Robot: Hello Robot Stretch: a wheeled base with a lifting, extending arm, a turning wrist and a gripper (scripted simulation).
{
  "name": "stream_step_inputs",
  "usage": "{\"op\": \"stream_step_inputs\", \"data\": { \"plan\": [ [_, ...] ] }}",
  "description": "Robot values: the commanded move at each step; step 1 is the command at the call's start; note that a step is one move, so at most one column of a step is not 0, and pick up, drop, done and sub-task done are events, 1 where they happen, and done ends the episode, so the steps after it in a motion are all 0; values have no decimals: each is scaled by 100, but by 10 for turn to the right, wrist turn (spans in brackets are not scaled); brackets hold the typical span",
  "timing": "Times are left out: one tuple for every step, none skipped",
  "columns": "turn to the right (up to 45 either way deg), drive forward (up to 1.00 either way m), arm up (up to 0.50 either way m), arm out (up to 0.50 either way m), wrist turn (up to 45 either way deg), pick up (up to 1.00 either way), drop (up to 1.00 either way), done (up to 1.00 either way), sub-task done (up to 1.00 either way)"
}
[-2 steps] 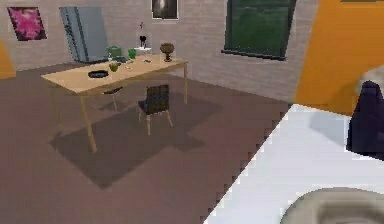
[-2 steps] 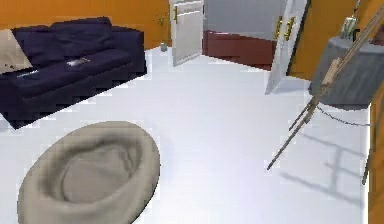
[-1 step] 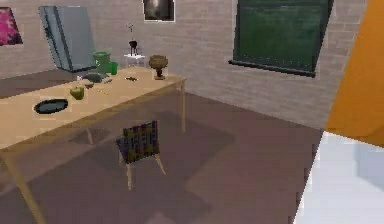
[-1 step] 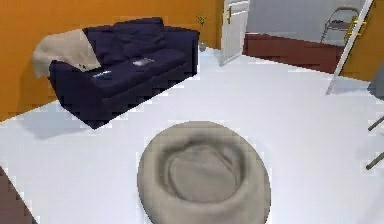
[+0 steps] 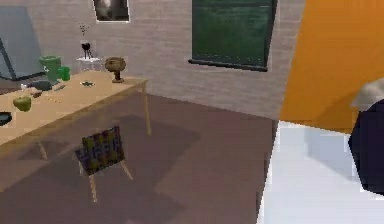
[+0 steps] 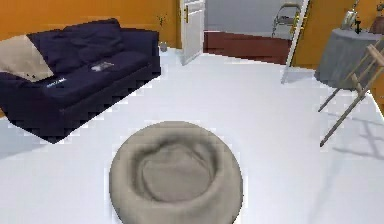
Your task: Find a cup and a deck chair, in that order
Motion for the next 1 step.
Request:
{"op": "stream_step_inputs", "data": {
  "plan": [
    [0, 100, 0, 0, 0, 0, 0, 0, 0]
  ]
}}
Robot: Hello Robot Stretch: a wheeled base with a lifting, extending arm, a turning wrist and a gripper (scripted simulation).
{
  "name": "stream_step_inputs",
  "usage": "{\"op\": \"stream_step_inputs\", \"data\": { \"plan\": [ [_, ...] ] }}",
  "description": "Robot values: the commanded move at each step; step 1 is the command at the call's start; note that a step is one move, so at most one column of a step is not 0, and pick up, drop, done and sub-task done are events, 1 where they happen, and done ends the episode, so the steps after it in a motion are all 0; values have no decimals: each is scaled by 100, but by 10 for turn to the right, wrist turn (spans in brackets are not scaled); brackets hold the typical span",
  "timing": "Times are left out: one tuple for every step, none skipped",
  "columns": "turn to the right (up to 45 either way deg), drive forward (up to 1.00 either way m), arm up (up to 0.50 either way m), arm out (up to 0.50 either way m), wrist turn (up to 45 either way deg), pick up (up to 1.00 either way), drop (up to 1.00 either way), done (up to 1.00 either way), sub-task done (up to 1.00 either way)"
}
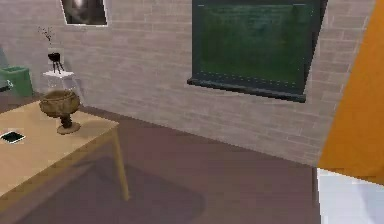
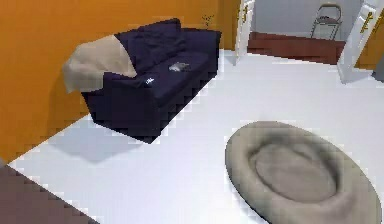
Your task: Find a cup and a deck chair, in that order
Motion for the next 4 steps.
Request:
{"op": "stream_step_inputs", "data": {
  "plan": [
    [60, 0, 0, 0, 0, 0, 0, 0, 0],
    [0, 70, 0, 0, 0, 0, 0, 0, 0],
    [-450, 0, 0, 0, 0, 0, 0, 0, 0],
    [-180, 0, 0, 0, 0, 0, 0, 0, 0]
  ]
}}
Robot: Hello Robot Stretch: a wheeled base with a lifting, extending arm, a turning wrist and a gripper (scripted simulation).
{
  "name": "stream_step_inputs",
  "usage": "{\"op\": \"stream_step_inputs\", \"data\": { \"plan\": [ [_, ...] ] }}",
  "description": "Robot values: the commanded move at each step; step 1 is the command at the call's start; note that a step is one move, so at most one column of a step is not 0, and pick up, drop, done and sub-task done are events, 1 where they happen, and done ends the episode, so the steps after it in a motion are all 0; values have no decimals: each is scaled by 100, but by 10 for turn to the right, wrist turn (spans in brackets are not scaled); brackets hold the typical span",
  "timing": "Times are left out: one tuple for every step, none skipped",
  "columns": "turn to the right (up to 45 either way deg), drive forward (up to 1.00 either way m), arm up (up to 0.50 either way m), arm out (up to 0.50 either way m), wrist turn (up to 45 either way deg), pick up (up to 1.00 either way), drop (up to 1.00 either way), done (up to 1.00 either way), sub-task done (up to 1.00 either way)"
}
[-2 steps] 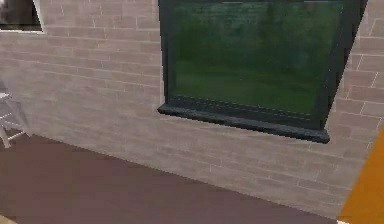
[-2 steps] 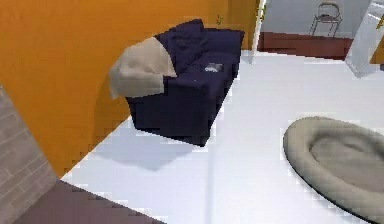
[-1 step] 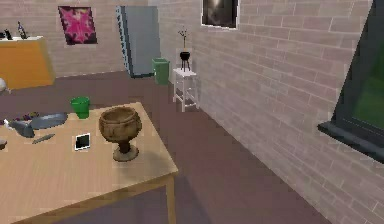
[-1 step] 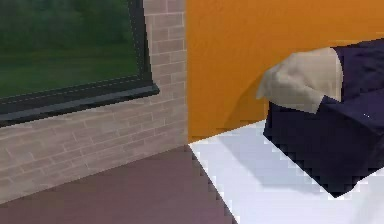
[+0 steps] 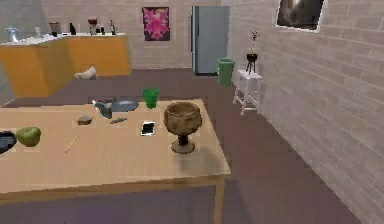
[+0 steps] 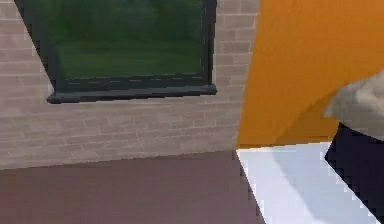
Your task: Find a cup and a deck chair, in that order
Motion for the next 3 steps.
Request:
{"op": "stream_step_inputs", "data": {
  "plan": [
    [0, 0, 0, 0, 0, 0, 0, 0, 100],
    [450, 0, 0, 0, 0, 0, 0, 0, 0],
    [450, 0, 0, 0, 0, 0, 0, 0, 0]
  ]
}}
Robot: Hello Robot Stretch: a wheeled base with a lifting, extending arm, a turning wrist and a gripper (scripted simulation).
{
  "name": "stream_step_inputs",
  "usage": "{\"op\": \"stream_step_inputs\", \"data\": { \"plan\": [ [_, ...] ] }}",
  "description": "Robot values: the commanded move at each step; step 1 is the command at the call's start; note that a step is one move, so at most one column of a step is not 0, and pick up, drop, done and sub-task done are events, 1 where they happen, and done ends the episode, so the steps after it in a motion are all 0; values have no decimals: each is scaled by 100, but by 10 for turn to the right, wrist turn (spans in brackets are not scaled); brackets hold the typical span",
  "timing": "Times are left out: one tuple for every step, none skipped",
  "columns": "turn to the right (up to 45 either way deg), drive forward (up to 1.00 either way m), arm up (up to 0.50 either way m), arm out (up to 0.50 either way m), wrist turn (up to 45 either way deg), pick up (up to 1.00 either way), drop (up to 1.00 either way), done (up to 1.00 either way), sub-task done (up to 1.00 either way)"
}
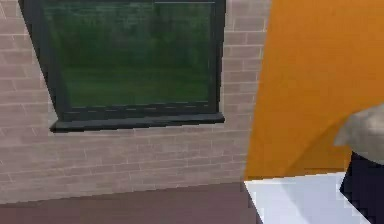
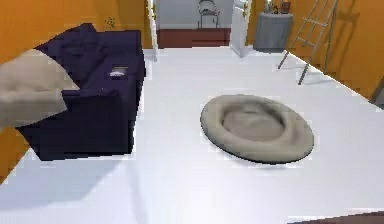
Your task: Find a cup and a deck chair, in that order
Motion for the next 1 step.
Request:
{"op": "stream_step_inputs", "data": {
  "plan": [
    [450, 0, 0, 0, 0, 0, 0, 0, 0]
  ]
}}
